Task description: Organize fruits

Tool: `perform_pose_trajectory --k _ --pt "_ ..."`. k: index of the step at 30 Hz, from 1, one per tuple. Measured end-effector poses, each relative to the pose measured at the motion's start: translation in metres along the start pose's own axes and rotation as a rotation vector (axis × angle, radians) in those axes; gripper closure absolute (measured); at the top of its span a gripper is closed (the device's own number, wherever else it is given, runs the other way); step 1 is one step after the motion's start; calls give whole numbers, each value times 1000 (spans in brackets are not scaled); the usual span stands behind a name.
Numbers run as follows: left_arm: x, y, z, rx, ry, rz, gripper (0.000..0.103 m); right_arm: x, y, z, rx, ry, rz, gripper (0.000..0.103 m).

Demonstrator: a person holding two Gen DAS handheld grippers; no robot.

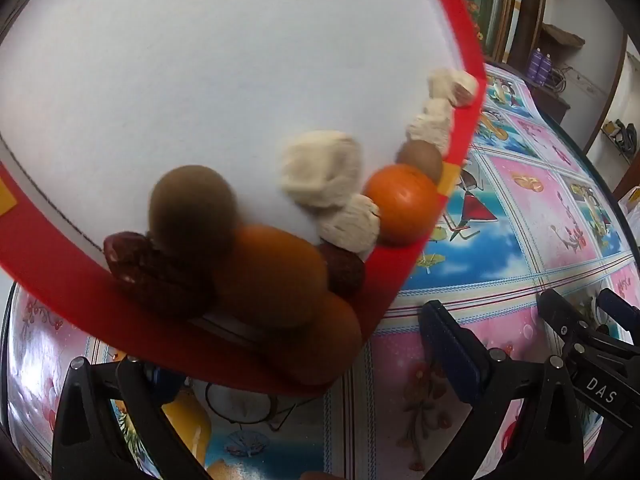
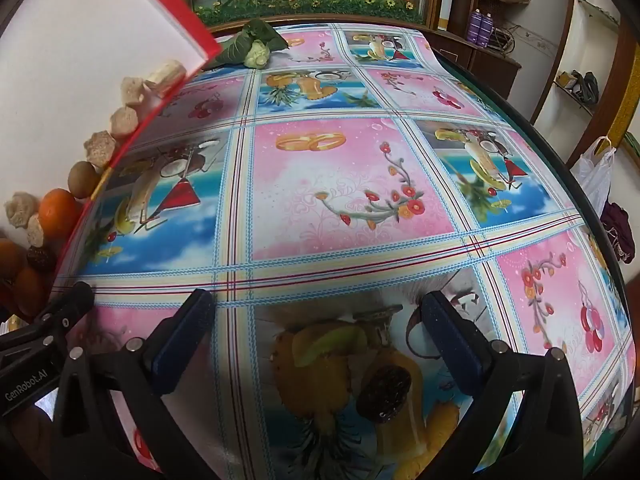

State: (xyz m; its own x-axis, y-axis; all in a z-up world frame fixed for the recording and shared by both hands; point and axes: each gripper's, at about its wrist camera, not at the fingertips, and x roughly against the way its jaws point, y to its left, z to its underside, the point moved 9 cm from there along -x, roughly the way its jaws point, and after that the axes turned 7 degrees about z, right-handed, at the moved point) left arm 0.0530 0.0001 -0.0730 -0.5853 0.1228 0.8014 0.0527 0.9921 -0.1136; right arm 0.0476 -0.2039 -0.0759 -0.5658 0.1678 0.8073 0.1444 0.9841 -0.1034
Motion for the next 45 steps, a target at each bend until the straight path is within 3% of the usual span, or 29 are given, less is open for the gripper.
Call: perform_pose_trajectory --k 14,22,45 --pt "2 -1 -2 -24 -8 -34 0 0 0 0 -1 -1 -2 0" --pt "3 -1 -4 2 0 -3 0 0 1 1 -1 0 -2 0" --pt "4 4 -3 2 -1 -3 0 -1 0 -1 -2 1 -3 0"
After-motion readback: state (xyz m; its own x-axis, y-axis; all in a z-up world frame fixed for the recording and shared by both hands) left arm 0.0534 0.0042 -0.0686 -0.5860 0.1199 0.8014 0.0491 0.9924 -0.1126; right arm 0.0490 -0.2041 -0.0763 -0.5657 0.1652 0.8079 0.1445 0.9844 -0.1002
